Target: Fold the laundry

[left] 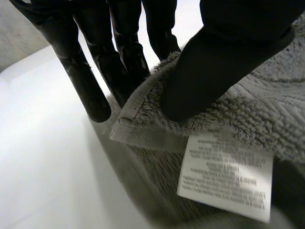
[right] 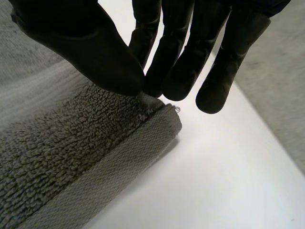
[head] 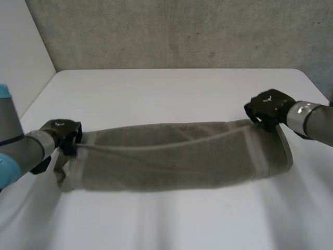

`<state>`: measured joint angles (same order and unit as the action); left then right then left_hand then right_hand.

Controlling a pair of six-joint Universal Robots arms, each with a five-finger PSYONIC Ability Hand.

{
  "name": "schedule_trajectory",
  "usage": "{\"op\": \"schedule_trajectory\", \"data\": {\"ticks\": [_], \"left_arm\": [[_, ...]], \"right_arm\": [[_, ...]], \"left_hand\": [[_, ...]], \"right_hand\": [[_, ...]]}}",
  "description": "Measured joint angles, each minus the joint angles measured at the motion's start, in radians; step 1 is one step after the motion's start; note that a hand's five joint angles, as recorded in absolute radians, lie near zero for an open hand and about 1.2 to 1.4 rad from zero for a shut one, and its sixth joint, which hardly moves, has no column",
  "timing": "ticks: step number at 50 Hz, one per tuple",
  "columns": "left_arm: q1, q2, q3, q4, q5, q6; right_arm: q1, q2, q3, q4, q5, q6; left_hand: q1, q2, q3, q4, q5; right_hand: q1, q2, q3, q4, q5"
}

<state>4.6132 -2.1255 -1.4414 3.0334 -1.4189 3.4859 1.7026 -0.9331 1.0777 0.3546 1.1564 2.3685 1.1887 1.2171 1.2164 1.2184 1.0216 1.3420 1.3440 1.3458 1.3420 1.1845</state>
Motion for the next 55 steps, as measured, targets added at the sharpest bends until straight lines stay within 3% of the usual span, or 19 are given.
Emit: {"op": "schedule_trajectory", "data": {"ticks": [7, 17, 35, 36, 39, 42, 43, 48, 55], "left_arm": [[-0.031, -0.141, 0.195, 0.012, -0.017, -0.053], [-0.047, -0.236, 0.298, 0.050, -0.016, -0.053], [-0.053, -0.263, 0.309, 0.166, -0.025, -0.050], [-0.053, -0.263, 0.308, 0.170, -0.026, -0.051], [-0.053, -0.264, 0.304, 0.177, -0.029, -0.052], [-0.054, -0.261, 0.297, 0.181, -0.032, -0.053], [-0.055, -0.259, 0.294, 0.180, -0.033, -0.053], [-0.058, -0.233, 0.275, 0.177, -0.033, -0.057], [-0.059, -0.109, 0.192, 0.180, -0.030, -0.063]], "right_arm": [[0.042, 0.138, -0.158, -0.111, 0.083, 0.069], [0.063, 0.281, -0.311, -0.122, 0.181, 0.064], [0.062, 0.331, -0.330, -0.237, 0.198, 0.067], [0.063, 0.334, -0.330, -0.247, 0.199, 0.067], [0.066, 0.340, -0.331, -0.262, 0.200, 0.068], [0.073, 0.344, -0.339, -0.271, 0.206, 0.080], [0.075, 0.342, -0.343, -0.271, 0.210, 0.091], [0.079, 0.299, -0.349, -0.266, 0.222, 0.169], [0.071, 0.113, -0.279, -0.257, 0.222, 0.334]], "left_hand": [[0.000, 0.000, 0.000, 0.000, 0.000], [0.000, 0.000, 0.000, 0.000, 0.000], [0.000, 0.000, 0.000, 0.000, 0.004], [0.000, 0.000, 0.000, 0.000, 0.004], [-0.237, -0.266, -0.263, -0.245, -0.226], [-0.753, -0.794, -0.784, -0.793, -0.788], [-0.870, -0.898, -0.889, -0.889, -0.858], [-0.979, -1.013, -1.012, -1.012, -0.966], [-1.010, -1.044, -1.045, -1.047, -0.985]], "right_hand": [[0.000, 0.000, 0.000, 0.000, 0.000], [0.000, 0.000, 0.000, 0.000, 0.000], [0.000, 0.000, 0.000, 0.000, 0.000], [-0.078, -0.081, -0.080, -0.079, -0.091], [-0.417, -0.427, -0.399, -0.391, -0.422], [-0.949, -0.962, -0.950, -0.933, -1.003], [-1.040, -1.042, -1.039, -1.027, -1.090], [-1.102, -1.092, -1.102, -1.077, -1.122], [-1.106, -1.092, -1.102, -1.077, -1.122]]}}
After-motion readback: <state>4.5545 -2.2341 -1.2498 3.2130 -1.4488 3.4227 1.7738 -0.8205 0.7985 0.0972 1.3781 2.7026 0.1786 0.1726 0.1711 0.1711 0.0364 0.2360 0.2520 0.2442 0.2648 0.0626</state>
